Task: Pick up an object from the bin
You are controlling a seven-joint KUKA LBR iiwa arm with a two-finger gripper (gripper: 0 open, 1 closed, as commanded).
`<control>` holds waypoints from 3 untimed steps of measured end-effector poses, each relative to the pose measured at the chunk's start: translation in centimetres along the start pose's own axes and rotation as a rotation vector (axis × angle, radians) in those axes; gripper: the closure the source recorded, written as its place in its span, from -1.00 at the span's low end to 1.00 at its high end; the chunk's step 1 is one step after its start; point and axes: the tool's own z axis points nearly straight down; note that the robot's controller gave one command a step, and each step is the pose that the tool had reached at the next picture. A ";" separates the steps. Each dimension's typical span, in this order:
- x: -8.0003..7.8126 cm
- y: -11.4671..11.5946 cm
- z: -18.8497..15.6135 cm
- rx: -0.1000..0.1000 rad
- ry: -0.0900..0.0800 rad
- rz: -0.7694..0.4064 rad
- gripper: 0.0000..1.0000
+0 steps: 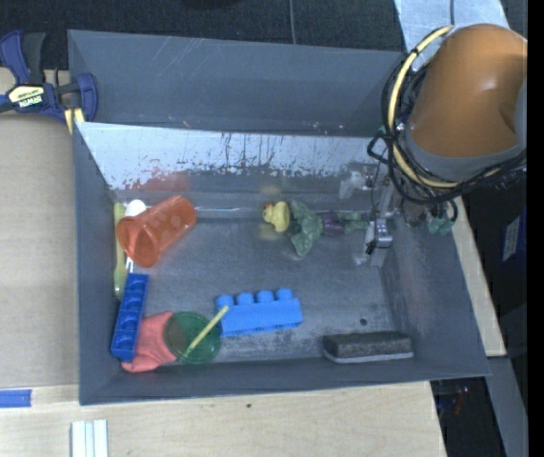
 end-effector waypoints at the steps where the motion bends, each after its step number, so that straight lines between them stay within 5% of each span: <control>1: -0.1 0.0 -0.5 0.001 -0.009 -0.001 -1.00; 2: 0.7 3.3 7.2 0.001 -0.012 -0.072 -1.00; 3: -4.2 -3.6 7.5 0.002 -0.021 -0.019 -1.00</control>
Offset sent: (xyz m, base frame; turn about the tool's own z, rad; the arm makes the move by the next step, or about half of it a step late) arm -0.0187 0.0724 -0.1627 -0.1535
